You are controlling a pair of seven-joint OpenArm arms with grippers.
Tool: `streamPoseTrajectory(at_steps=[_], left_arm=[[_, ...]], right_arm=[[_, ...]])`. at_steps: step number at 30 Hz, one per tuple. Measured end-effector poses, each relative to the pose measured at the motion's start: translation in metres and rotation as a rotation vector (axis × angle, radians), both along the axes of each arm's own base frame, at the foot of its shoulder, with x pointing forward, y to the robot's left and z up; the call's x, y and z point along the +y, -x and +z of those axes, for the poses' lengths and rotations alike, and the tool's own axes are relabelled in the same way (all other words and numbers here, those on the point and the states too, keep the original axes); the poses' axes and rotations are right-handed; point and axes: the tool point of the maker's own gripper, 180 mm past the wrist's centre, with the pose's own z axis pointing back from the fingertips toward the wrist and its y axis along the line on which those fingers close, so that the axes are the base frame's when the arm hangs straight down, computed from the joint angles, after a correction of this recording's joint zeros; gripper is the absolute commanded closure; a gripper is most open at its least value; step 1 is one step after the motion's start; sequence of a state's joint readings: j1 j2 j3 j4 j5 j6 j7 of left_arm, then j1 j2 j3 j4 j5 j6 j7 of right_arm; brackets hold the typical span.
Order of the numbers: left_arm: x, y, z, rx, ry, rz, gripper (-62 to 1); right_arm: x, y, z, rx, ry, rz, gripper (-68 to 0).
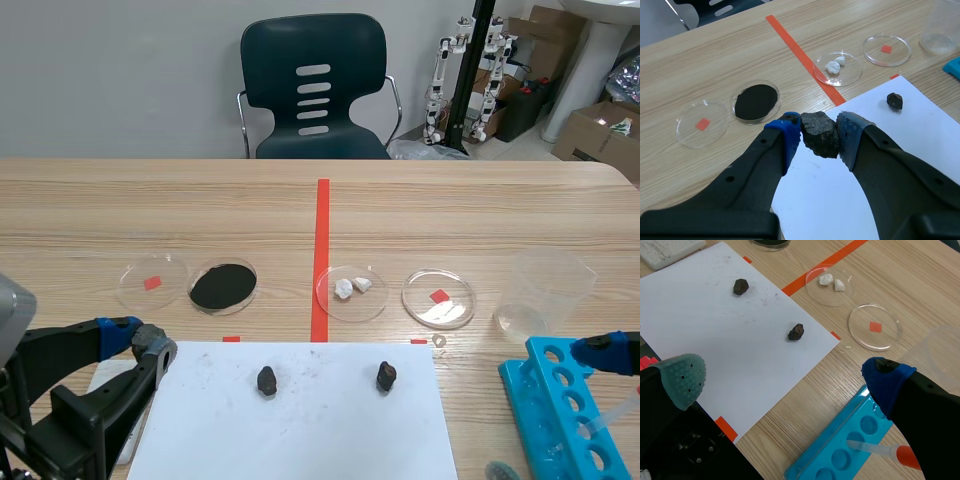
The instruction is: Put the mineral in the empty petri dish
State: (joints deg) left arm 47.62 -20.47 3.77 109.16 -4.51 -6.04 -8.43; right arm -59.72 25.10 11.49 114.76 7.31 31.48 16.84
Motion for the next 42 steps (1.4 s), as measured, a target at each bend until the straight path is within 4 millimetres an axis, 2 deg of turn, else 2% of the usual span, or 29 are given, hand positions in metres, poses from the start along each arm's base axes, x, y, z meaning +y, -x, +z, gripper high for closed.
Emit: streamPoseTrajectory(at_steps=[26, 34, 38, 42], left_arm=[[0.000, 0.000, 0.000, 0.000, -0.001, 0.000, -13.0], [0.008, -0.025, -0.009, 0.054, -0.065, 0.046, -13.0], [0.014, -0.039, -0.013, 0.121, -0.029, 0.111, -13.0], [0.030, -0.059, -0.019, 0.189, 0.041, 0.238, -13.0]], right_arm=[[0.000, 0.000, 0.000, 0.000, 0.000, 0.000, -67.9], [0.000, 0.000, 0.000, 0.000, 0.000, 0.000, -67.9], [0.000, 0.000, 0.000, 0.000, 0.000, 0.000, -67.9], [0.000, 0.000, 0.000, 0.000, 0.000, 0.000, -67.9]])
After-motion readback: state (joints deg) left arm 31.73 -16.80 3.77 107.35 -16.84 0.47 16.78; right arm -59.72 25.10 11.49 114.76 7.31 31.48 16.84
